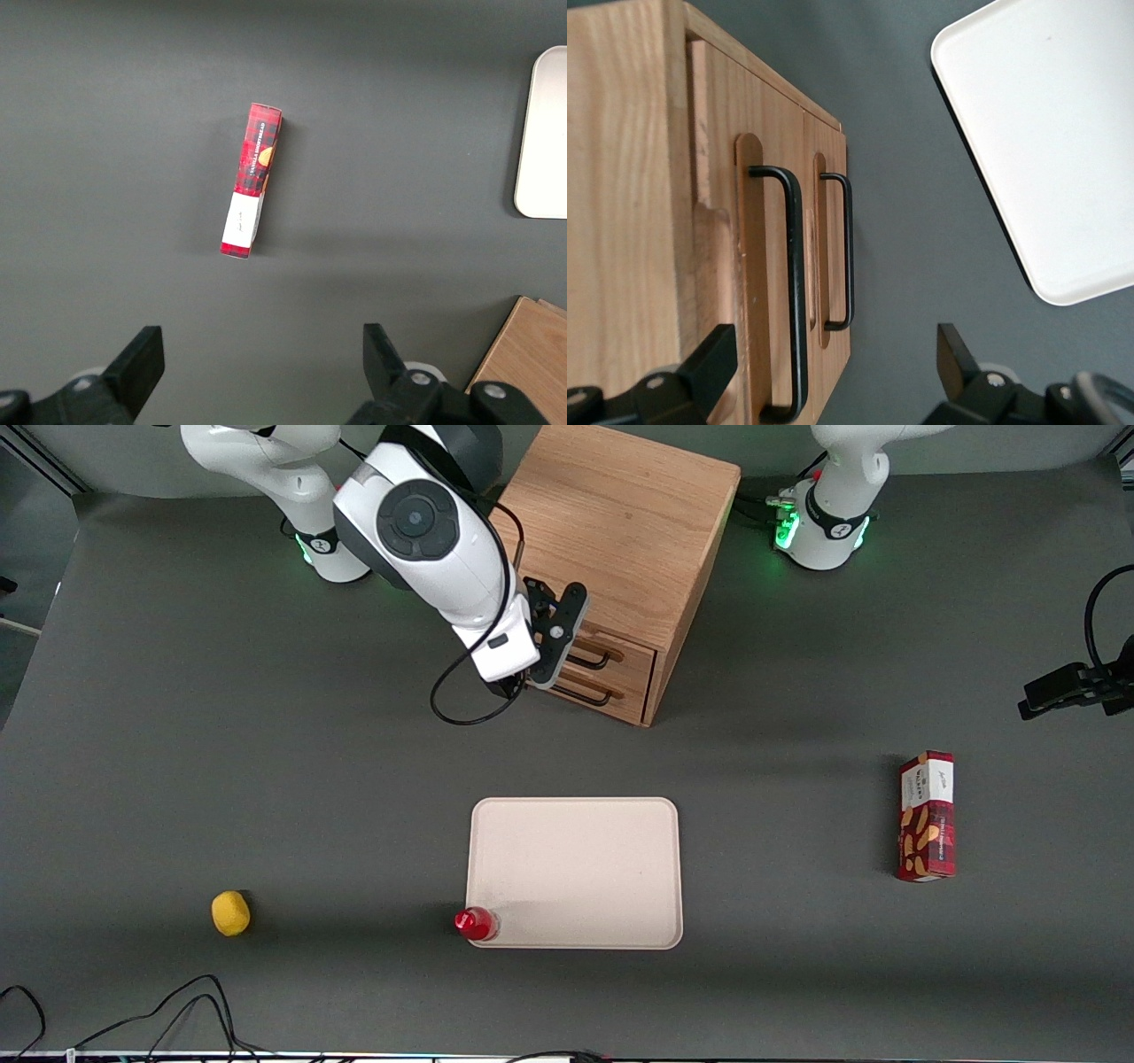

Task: Open upper drawer

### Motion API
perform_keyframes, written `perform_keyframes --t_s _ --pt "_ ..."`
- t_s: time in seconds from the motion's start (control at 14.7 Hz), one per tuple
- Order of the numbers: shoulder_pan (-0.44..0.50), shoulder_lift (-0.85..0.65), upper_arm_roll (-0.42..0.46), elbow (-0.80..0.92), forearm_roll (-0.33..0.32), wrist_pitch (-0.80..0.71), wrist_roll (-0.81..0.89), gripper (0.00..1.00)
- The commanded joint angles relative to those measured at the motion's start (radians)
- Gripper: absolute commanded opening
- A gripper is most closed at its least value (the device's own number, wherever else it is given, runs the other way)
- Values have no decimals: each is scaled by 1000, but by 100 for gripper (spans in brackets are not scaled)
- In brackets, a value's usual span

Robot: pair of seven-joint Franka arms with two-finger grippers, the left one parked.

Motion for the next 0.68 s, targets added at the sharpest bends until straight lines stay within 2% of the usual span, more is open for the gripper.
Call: perform_keyframes --t_s 0.0,0.61 --pt "5 -7 0 -48 -1 37 -27 100" --pt "5 18 0 -114 -1 106 -41 100"
